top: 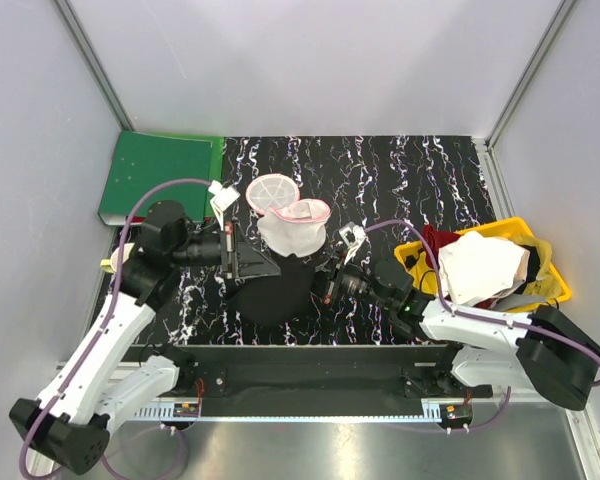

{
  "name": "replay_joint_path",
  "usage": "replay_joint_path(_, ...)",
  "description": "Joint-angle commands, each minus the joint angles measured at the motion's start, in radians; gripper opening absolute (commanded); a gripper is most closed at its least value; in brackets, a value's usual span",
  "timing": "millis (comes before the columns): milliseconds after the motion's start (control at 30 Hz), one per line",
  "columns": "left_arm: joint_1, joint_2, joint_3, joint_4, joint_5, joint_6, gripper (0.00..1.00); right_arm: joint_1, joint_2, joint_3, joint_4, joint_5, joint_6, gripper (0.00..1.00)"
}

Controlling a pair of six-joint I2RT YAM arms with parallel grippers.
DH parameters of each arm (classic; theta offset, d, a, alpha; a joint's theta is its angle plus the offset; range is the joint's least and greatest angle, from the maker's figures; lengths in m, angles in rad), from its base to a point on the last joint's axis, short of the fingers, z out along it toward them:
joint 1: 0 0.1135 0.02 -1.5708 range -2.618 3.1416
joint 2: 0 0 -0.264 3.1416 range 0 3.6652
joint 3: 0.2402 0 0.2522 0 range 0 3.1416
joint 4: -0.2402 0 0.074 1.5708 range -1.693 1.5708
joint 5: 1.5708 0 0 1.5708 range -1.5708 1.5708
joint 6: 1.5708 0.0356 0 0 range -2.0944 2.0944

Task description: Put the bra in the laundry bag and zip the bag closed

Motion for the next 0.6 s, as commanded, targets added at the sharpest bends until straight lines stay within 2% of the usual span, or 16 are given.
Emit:
replay_joint_path(0, -0.002, 0.053, -0.068, 0.160, 0.016, -0.025, 0.00, -0.014, 0.050, -0.046, 0.183, 0.019, -0.022, 0.07)
replay_joint_path(100, -0.005, 0.118, -0.105, 0.227, 0.007, -0.046, 0.00, -0.018, 0.115, -0.089, 0.262, 0.016, -0.008, 0.08)
replay_joint_path(267, -0.012, 0.237, -0.136, 0.269, -0.027, 0.011, 0.00, -0.034, 0.254, -0.126, 0.376, 0.000, 0.021, 0.08)
replay_joint_path(333, -0.014, 0.311, -0.148, 0.290, -0.042, 0.022, 0.00, -0.037, 0.285, -0.123, 0.375, -0.001, 0.046, 0.08)
replay_joint_path(433, -0.018, 0.397, -0.177, 0.362, -0.053, 0.023, 0.00, -0.047, 0.307, -0.116, 0.278, 0.031, 0.082, 0.05)
replay_joint_path(533, -0.018, 0.449, -0.191, 0.388, -0.050, 0.037, 0.00, -0.060, 0.242, -0.084, 0.004, 0.112, 0.098, 0.04)
replay_joint_path(567, -0.018, 0.460, -0.194, 0.390, -0.051, 0.045, 0.00, -0.060, 0.183, -0.071, -0.177, 0.182, 0.099, 0.04)
